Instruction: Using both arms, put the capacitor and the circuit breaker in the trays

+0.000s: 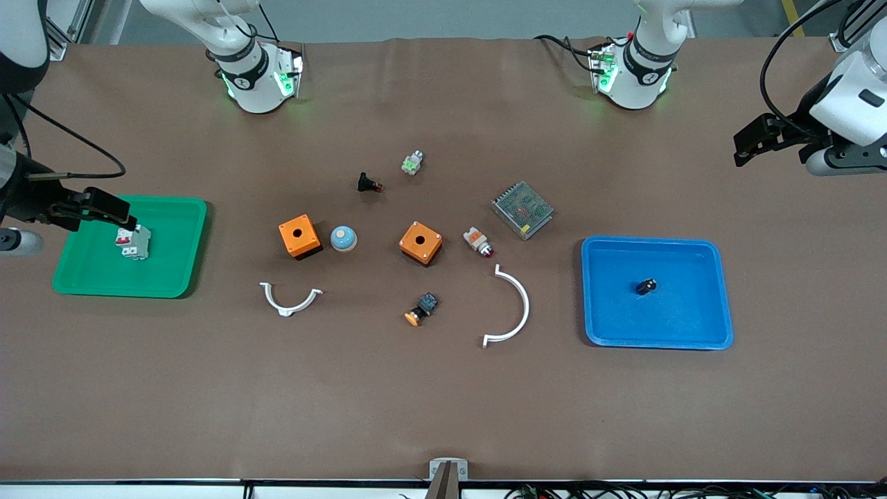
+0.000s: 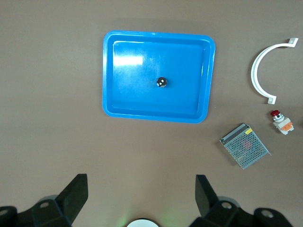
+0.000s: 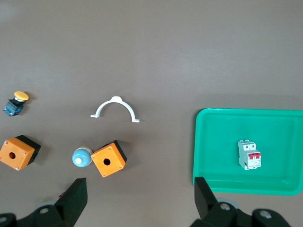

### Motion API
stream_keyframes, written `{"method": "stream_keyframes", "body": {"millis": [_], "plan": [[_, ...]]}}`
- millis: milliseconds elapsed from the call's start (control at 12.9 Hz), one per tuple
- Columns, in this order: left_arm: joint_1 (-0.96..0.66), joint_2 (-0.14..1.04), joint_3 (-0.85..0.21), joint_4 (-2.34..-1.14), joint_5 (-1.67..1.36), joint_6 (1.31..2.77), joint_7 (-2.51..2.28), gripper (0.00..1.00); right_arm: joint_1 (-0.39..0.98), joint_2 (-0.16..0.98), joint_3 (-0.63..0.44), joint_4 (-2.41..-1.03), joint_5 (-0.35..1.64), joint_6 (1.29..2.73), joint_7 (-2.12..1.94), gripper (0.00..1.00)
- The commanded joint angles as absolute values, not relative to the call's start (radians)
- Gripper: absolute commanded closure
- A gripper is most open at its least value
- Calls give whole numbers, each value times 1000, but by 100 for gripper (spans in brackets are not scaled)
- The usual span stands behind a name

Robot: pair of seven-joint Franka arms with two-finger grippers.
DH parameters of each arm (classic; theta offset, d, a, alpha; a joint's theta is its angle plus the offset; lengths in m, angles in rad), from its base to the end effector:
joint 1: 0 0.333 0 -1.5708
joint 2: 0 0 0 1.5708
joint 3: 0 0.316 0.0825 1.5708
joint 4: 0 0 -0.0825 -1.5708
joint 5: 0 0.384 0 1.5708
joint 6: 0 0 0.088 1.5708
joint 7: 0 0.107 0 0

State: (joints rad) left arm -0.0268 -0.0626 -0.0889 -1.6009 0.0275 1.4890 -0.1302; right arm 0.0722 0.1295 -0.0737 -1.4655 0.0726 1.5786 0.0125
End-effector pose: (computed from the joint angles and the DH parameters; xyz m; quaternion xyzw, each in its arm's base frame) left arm 0.5230 -0.0592 0.6372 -0.9995 -0.0082 0.0226 0.0194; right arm 0.5947 0.0097 0.6009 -0.9994 0.0073 0.0082 0.0315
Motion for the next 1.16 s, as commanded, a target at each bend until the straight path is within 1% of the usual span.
{"method": "stream_keyframes", "body": {"millis": [0, 232, 542, 775, 1085], "plan": [[-25, -67, -91, -1603, 20, 1497, -132, 0, 68, 92, -77, -1474, 58, 1543, -9, 0], [-26, -63, -91, -1591, 21, 1499, -130, 0, 55, 86, -78, -1471, 58, 1493, -55, 0], [-28, -43, -91, -1563, 23, 1499, -117, 0, 64, 54, -71, -1505, -27, 1532, -52, 0], [-23, -41, -91, -1552, 23, 1497, -112, 0, 58, 8, -72, -1598, -26, 1601, -52, 0], [-25, -41, -91, -1540, 23, 1497, -114, 0, 54, 6, -77, -1611, -23, 1609, -54, 0]]}}
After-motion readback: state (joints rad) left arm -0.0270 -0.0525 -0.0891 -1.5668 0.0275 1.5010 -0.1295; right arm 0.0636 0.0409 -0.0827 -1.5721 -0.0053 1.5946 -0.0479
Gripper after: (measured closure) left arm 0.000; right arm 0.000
